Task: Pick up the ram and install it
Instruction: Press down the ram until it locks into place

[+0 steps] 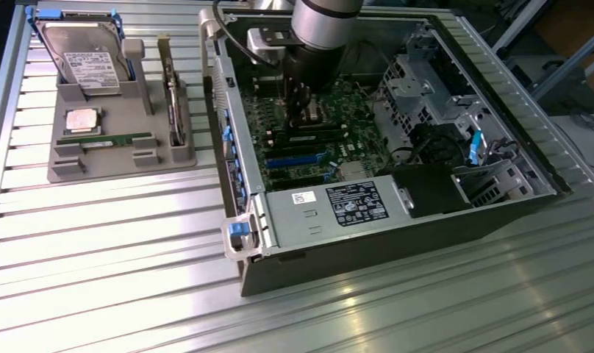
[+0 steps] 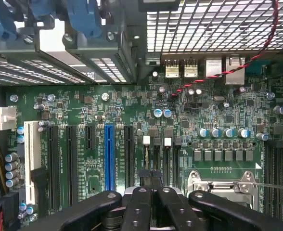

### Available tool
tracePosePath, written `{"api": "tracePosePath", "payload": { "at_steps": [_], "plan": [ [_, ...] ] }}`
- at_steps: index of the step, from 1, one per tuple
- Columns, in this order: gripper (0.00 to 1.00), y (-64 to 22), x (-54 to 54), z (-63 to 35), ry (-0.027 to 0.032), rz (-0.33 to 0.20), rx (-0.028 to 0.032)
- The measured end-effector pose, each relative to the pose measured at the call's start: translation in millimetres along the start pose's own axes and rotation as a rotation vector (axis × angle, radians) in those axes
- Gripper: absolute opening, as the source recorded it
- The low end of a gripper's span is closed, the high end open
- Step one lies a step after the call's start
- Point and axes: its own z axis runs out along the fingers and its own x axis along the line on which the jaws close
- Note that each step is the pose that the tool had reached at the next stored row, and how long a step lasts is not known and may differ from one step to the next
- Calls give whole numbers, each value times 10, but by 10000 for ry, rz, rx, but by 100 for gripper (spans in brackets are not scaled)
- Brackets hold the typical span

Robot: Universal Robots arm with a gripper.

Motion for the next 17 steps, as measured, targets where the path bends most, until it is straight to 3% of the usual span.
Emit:
{"api": "tracePosePath", "payload": {
  "at_steps": [6, 9, 10, 13, 17],
  "plan": [
    [11, 10, -4, 88, -4, 0, 4],
    [11, 10, 5, -126, -5, 2, 34],
    [11, -34, 5, -129, -3, 1, 33],
    [11, -368, 2, -144, -7, 0, 6],
    [11, -668, 0, -156, -6, -4, -55]
  ]
}}
